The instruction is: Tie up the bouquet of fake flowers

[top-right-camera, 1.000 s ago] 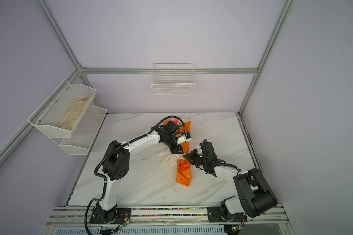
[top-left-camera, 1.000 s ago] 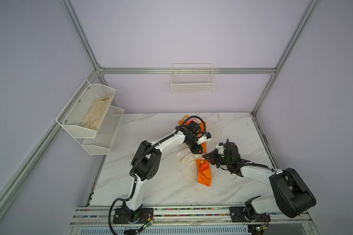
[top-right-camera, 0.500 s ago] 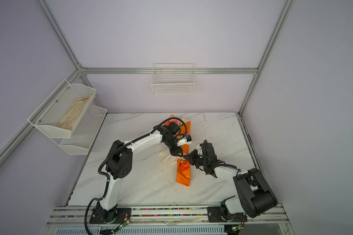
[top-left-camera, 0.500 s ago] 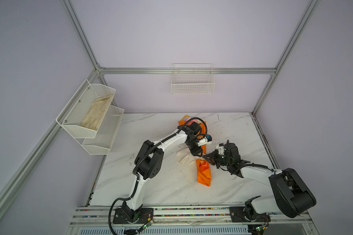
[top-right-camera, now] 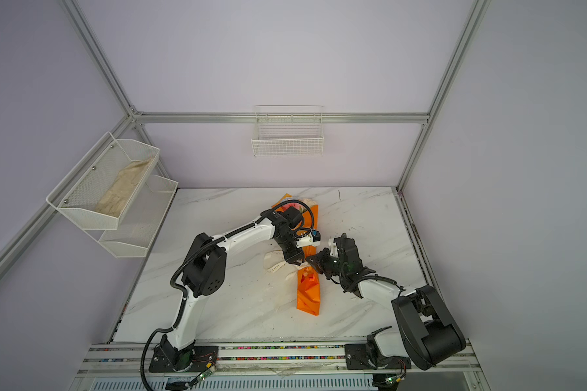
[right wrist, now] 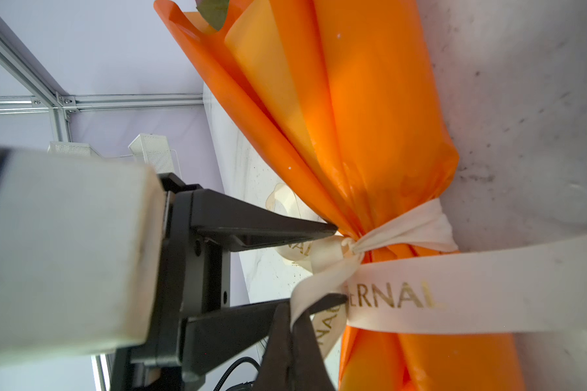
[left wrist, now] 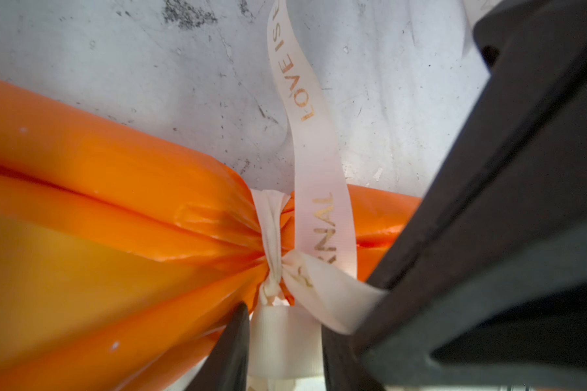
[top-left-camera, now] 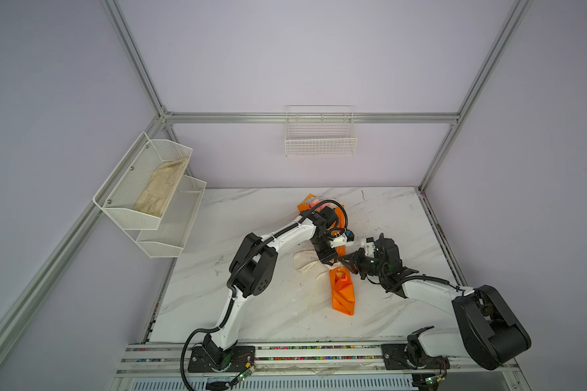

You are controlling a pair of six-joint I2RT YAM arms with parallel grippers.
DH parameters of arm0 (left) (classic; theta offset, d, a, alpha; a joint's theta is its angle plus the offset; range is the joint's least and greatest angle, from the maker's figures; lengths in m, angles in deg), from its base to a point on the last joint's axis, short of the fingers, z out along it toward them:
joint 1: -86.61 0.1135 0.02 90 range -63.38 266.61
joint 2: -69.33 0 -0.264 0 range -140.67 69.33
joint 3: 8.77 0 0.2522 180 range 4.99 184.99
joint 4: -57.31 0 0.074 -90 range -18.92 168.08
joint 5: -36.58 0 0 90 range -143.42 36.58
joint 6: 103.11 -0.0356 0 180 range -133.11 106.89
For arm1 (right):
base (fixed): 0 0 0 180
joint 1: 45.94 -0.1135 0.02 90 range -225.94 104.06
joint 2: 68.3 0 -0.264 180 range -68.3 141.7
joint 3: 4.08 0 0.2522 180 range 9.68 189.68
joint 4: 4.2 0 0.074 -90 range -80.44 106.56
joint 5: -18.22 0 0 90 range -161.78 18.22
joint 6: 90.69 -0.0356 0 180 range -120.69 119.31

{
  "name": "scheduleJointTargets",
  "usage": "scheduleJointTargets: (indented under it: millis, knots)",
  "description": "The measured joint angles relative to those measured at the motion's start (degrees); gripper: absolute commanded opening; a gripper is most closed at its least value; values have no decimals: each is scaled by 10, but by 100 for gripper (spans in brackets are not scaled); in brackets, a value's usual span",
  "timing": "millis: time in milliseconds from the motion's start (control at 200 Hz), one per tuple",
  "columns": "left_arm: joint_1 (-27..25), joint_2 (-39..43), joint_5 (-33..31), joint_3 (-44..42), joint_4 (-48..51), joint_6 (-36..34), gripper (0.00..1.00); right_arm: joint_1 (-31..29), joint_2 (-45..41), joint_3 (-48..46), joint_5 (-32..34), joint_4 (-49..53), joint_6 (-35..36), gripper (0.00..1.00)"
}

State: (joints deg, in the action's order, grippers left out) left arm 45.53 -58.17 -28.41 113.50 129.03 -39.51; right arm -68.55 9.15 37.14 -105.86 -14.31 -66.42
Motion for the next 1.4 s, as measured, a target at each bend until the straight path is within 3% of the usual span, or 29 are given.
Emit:
scheduleJointTargets:
  millis: [305,655,775,1040,1400]
  knots:
    - [0,0,64,3,7,-15,40,0,0,-8,2,1,4,5]
    - [-5,-18,44,8,17,-24,39,0,0,-8,3,1,4,5]
    - [-11,-21,34,12,21,-29,31,0,0,-8,3,1,4,5]
    - [-17,-21,9,27,33,-30,1,0,0,-8,13,10,13,5]
    - [-10,18,-8,25,5,-2,0,0,-18,-16,19,68,47,5]
